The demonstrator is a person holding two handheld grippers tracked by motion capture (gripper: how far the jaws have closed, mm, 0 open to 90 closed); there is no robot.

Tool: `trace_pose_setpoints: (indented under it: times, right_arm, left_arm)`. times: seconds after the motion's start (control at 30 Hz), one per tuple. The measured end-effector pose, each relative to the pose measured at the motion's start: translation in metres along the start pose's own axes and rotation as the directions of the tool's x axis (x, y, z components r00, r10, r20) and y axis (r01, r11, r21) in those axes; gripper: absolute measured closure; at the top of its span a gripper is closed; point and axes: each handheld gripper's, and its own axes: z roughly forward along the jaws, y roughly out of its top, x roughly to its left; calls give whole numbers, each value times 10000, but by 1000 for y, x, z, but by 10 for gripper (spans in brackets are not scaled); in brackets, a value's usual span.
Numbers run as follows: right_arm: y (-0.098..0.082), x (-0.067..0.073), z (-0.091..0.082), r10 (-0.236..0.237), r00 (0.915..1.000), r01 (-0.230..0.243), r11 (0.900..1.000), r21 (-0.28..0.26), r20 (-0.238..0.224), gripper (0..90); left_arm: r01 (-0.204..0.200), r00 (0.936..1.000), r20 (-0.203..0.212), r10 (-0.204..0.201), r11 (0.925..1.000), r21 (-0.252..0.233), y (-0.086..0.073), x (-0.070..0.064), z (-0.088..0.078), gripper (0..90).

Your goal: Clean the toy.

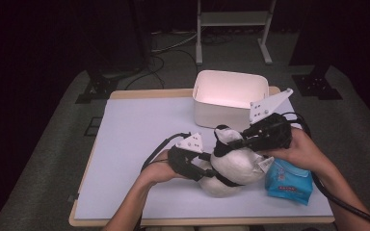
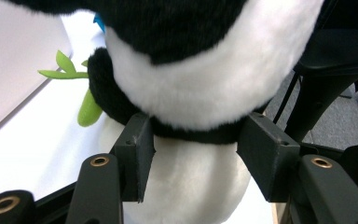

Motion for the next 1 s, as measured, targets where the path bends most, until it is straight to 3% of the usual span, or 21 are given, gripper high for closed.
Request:
trace_pose_setpoints:
  times: [0.13, 0.3, 0.43, 0.57, 0.8, 0.87, 1.0]
  right_arm:
    - [-4, -2, 3, 113, 9999, -113, 9999, -14, -11, 805]
    - [-11, -4, 7, 218, 9998, -218, 9997, 70, 12, 807]
    - [-15, -5, 7, 290, 9996, -291, 9995, 100, 17, 807]
    - [-15, -4, 9, 301, 9995, -300, 9995, 93, -71, 808]
    - [-12, -2, 14, 70, 9999, -69, 9999, 155, -107, 808]
    - [-11, -3, 16, 87, 9999, -85, 9999, 142, -102, 808]
    - [-9, -4, 19, 141, 9999, -140, 9999, 13, -84, 808]
  left_arm:
    - [-49, 10000, 41, 49, 10000, 64, -1, 0, 4, 441]
    - [208, 9997, 102, -208, 9997, 87, -5, 3, 7, 377]
    - [311, 9990, 323, -304, 9993, -209, -8, 4, 14, 290]
    - [500, 9981, 412, -467, 9952, -842, -10, 8, 19, 200]
    - [426, 9979, 559, -340, 9859, -1616, -14, 14, 22, 169]
    - [476, 9973, 628, -369, 9828, -1787, -15, 15, 23, 182]
    - [307, 9983, 550, -199, 9789, -2021, -16, 14, 16, 381]
